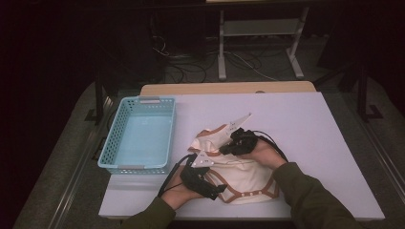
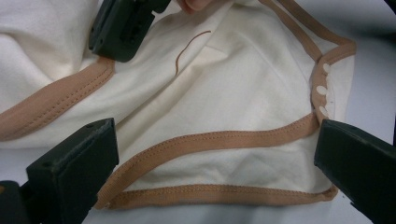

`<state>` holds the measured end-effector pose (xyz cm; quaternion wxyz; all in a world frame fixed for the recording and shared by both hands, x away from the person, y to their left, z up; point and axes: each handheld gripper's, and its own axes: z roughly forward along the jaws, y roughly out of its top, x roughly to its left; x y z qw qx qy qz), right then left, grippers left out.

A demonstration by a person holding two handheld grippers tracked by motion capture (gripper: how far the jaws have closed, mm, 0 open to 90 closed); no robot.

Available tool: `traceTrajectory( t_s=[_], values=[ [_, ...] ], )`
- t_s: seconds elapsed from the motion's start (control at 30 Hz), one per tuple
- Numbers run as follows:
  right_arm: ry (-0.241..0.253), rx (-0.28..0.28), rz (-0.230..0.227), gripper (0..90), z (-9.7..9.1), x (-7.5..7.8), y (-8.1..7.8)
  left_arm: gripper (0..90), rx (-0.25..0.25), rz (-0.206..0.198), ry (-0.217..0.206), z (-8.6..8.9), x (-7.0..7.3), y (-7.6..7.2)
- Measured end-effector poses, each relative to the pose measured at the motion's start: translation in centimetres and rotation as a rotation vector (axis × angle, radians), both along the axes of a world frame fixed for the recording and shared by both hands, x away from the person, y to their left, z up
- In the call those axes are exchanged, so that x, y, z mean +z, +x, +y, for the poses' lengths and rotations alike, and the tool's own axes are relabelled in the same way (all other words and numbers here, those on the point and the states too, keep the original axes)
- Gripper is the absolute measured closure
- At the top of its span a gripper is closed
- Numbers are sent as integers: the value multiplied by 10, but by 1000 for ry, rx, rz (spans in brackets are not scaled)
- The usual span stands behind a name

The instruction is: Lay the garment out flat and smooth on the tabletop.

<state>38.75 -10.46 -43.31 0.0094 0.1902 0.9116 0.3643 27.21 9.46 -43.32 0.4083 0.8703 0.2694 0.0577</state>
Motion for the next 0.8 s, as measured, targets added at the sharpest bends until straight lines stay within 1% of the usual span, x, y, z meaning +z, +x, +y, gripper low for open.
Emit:
traceTrajectory(
  t_s=[0.07,0.13,0.23,0.27,0.3,0.37,0.4,0.43,0.5,0.63,0.8],
  values=[
    [10,-5,2,857,-2,3,0,0,-8,-2,9,1,0,0],
    [23,-12,4,857,-3,5,-1,0,1,0,0,0,0,0],
    [35,-16,1,857,-6,9,-1,0,0,-1,-1,0,0,0],
    [48,-28,8,858,-6,11,-1,0,0,-2,0,0,0,0],
    [48,-20,-4,860,-7,12,0,0,-1,-2,1,0,0,0],
    [60,-27,-7,860,-10,14,0,0,-2,-2,-2,0,0,0],
    [72,-41,5,862,-10,16,-2,0,-2,-1,-3,-1,0,0],
    [76,-45,-3,864,-11,17,-1,0,-8,-1,3,0,0,0],
    [91,-60,4,866,-12,19,-2,0,-12,0,6,0,0,0],
    [109,-67,-9,868,-16,24,-2,0,-16,-2,11,0,0,1],
    [128,-92,-23,869,-23,30,0,0,-16,5,9,0,-1,0]
  ],
)
